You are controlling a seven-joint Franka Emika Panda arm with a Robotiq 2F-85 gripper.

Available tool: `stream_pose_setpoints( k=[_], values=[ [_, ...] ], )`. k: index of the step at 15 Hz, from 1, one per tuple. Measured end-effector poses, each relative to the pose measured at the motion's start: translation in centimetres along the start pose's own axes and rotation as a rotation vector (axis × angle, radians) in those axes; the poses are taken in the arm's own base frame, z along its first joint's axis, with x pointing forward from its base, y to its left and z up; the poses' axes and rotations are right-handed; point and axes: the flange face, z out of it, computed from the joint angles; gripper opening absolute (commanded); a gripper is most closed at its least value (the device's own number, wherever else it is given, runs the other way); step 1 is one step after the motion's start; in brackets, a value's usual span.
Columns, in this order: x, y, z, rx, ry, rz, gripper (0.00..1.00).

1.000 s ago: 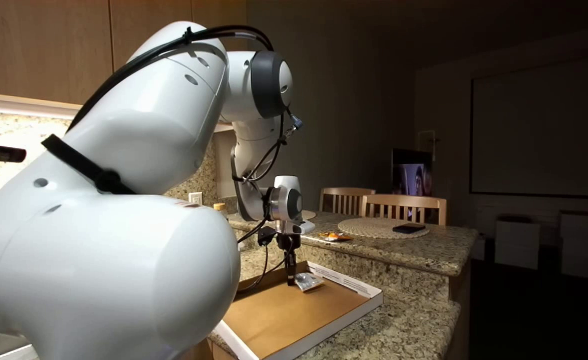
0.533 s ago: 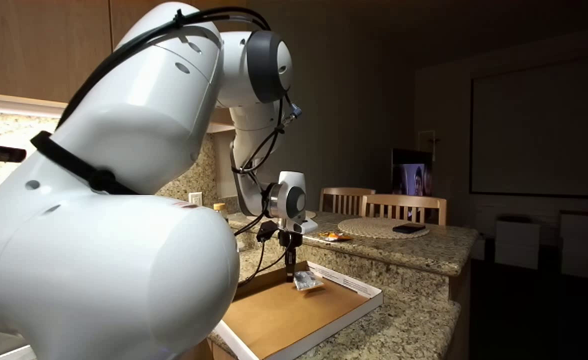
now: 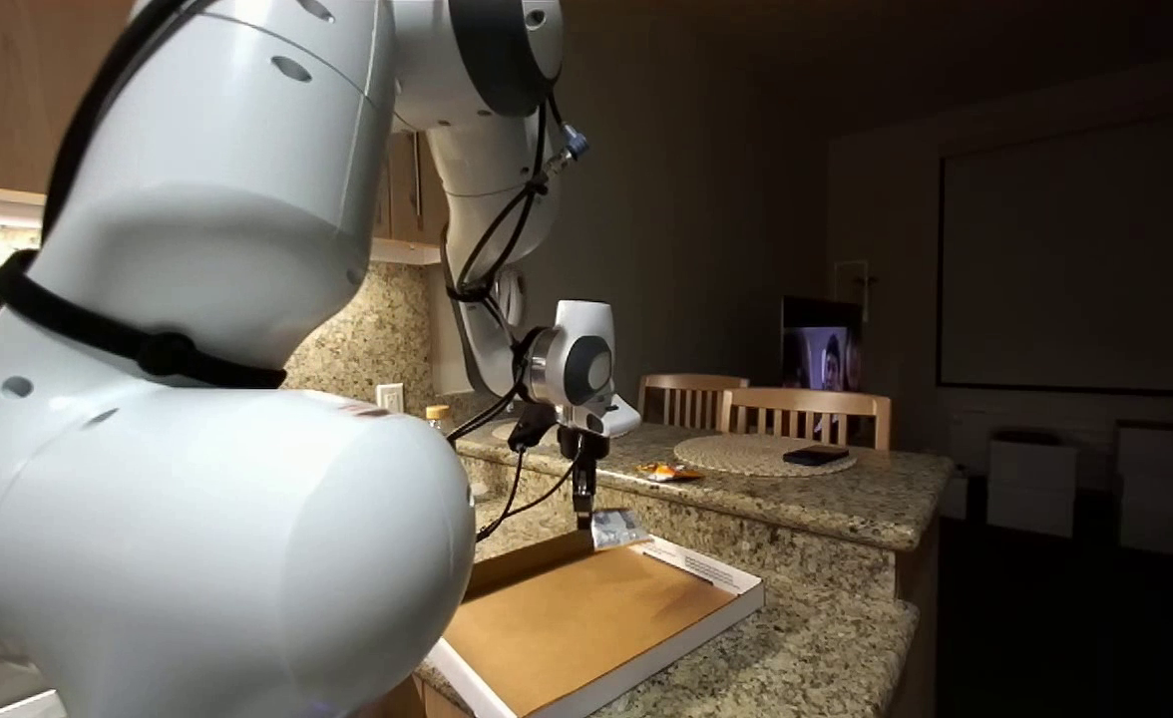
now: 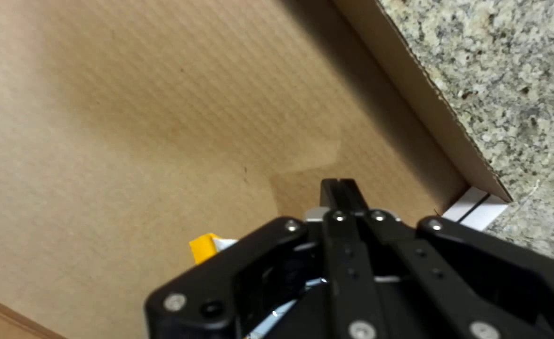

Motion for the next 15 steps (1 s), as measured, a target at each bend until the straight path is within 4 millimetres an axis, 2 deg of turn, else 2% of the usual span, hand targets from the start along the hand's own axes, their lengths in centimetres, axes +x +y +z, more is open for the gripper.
stream_pose_setpoints(
  k=[4,8,12,15],
  values=[
    [1.0,-0.4,-4.4,0.060,0.054,0.001,0.02],
    [3.9,-1.8,-9.3,0.147,0.131,0.076,0.02],
    [5.7,-4.3,-12.9,0.216,0.221,0.098,0.02],
    [6.0,-6.7,-14.3,0.237,0.251,0.088,0.01]
  ],
)
